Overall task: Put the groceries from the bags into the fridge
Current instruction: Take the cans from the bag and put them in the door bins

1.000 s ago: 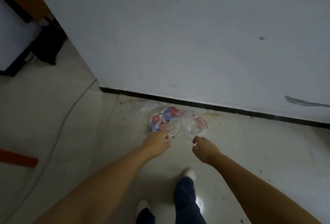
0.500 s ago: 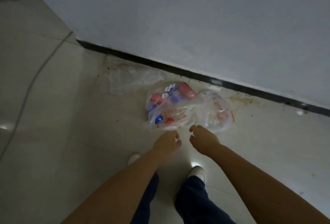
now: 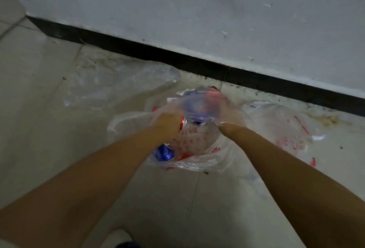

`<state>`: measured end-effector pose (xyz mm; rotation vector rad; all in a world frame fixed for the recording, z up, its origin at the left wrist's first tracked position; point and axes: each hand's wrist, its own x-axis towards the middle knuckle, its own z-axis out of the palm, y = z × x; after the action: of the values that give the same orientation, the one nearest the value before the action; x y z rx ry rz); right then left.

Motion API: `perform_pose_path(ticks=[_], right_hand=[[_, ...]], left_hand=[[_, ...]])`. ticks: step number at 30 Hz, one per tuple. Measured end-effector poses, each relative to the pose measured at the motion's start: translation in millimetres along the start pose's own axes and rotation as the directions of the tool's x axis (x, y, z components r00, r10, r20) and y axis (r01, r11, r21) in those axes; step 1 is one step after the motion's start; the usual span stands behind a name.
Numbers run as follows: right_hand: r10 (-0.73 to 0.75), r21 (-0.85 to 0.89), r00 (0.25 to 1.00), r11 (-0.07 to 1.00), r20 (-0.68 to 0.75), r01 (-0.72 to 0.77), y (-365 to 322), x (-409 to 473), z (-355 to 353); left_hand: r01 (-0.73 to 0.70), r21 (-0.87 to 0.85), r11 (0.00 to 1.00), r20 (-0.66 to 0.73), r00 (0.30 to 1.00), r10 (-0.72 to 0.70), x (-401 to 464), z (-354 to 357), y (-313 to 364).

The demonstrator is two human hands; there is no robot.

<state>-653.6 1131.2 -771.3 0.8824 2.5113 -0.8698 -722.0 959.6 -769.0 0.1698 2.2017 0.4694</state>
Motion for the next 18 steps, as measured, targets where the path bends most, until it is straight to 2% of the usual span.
perform_pose_path(ticks=[2, 4, 5, 7, 9, 10, 11, 12, 13, 14, 15, 17, 18], right_hand=[[-0.036, -0.067, 0.999, 0.997, -0.002, 0.036, -6.0, 15.5, -14.3], [-0.024, -0.112, 0.998, 0.993, 0.055, 0.03, -6.0, 28.1, -21.7], [0.009, -0.146, 0.995, 0.989, 0.098, 0.006, -6.3, 31.1, -22.1], [0.06, -0.24, 0.987, 0.971, 0.152, -0.022, -1.0, 34.0, -16.7], [0.063, -0.209, 0.99, 0.977, 0.124, -0.036, 3.8, 34.6, -9.6], [0.068, -0.169, 0.99, 0.984, 0.119, -0.048, 5.1, 34.5, -5.5], [0.086, -0.141, 0.987, 0.988, 0.134, -0.066, 6.7, 34.2, -2.0], [0.116, -0.107, 0.98, 0.989, 0.159, -0.1, 9.5, 34.2, 1.7], [0.157, -0.075, 0.968, 0.987, 0.194, -0.145, 12.0, 33.4, 4.4], [0.196, -0.047, 0.954, 0.981, 0.227, -0.19, 12.1, 31.1, 4.0], [0.211, -0.046, 0.943, 0.977, 0.257, -0.206, 11.9, 29.1, 2.3], [0.213, -0.063, 0.935, 0.977, 0.283, -0.204, 12.6, 27.5, -0.5], [0.223, -0.066, 0.933, 0.975, 0.283, -0.213, 13.2, 27.6, -1.8]], left_hand=[[0.013, -0.146, 0.989, -0.08, 0.996, -0.025, 21.0, -10.9, -0.8], [-0.061, -0.137, 0.989, -0.161, 0.986, 0.038, 31.3, -19.6, 1.0], [-0.097, -0.039, 0.994, -0.174, 0.981, 0.089, 36.8, -21.1, 1.4], [-0.165, -0.092, 0.982, -0.172, 0.974, 0.147, 34.8, -22.2, 2.4], [-0.124, 0.054, 0.991, -0.155, 0.979, 0.131, 29.9, -19.4, 1.2], [-0.134, 0.032, 0.991, -0.201, 0.97, 0.137, 30.1, -18.3, -3.6], [-0.153, 0.113, 0.982, -0.182, 0.968, 0.172, 38.7, -16.4, -8.7], [-0.136, 0.045, 0.99, -0.137, 0.98, 0.141, 32.1, -17.3, -5.6], [-0.222, 0.122, 0.967, -0.095, 0.968, 0.234, 31.1, -17.6, -5.7], [-0.222, 0.119, 0.968, -0.137, 0.962, 0.237, 29.7, -16.1, -4.9], [-0.209, 0.123, 0.97, -0.143, 0.964, 0.226, 33.2, -14.7, -6.3], [-0.148, 0.011, 0.989, -0.105, 0.983, 0.149, 33.8, -15.5, -4.8], [-0.164, 0.019, 0.986, -0.074, 0.984, 0.165, 29.0, -17.3, -3.1]])
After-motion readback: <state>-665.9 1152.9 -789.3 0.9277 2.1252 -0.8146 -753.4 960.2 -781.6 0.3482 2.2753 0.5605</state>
